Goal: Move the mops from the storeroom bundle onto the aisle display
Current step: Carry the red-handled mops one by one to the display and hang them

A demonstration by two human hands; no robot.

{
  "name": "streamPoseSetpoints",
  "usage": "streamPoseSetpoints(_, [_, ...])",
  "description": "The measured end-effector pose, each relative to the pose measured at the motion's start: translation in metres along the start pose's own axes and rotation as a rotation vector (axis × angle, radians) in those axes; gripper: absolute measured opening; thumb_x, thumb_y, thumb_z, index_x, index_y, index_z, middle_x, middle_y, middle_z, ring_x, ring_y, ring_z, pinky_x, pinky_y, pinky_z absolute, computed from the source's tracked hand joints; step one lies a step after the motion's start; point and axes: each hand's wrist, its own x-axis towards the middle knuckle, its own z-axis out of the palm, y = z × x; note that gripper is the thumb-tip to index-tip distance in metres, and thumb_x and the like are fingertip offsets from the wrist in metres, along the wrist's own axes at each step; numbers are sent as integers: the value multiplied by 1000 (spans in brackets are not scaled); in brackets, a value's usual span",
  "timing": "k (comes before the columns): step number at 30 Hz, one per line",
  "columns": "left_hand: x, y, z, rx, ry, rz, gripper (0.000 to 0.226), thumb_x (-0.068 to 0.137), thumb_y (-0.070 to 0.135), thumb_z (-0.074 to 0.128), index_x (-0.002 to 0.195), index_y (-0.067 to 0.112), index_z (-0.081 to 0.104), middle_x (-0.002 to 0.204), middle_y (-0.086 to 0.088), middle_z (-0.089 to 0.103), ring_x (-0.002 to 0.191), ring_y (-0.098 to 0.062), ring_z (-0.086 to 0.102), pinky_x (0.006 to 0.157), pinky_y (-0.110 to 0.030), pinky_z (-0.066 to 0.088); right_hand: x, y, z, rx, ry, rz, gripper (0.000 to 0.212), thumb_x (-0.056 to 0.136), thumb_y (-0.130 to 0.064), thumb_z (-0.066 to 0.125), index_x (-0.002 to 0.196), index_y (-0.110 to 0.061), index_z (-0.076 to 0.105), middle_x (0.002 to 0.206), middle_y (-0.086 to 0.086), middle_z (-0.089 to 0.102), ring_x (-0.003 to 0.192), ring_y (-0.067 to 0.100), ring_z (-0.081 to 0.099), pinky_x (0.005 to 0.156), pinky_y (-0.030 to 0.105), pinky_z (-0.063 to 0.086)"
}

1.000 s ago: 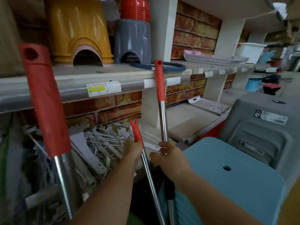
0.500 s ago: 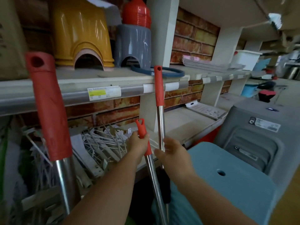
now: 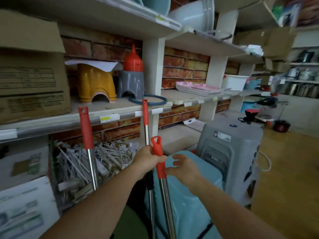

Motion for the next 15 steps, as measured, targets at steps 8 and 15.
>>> streamPoseSetpoints(8, [-102,42,14,52,-40,69,37,69,24,79,100,17,61,106,-6,67,99,-23,62,94,-40,49,-79,14,-19,-29,-162,-19,15,80,-15,67,92,-15,58,76,-3,55,64,6,48,54,16,36])
streamPoseSetpoints(15, [-175,54,13,29,-137,145,43,71,22,78,108,17,57,105,-7,66,99,-24,64,92,-43,51,-156,18,-36,-51,-234,-62,36,89,-34,57,121,-19,55,110,10,58,104,20,57,88,33,49])
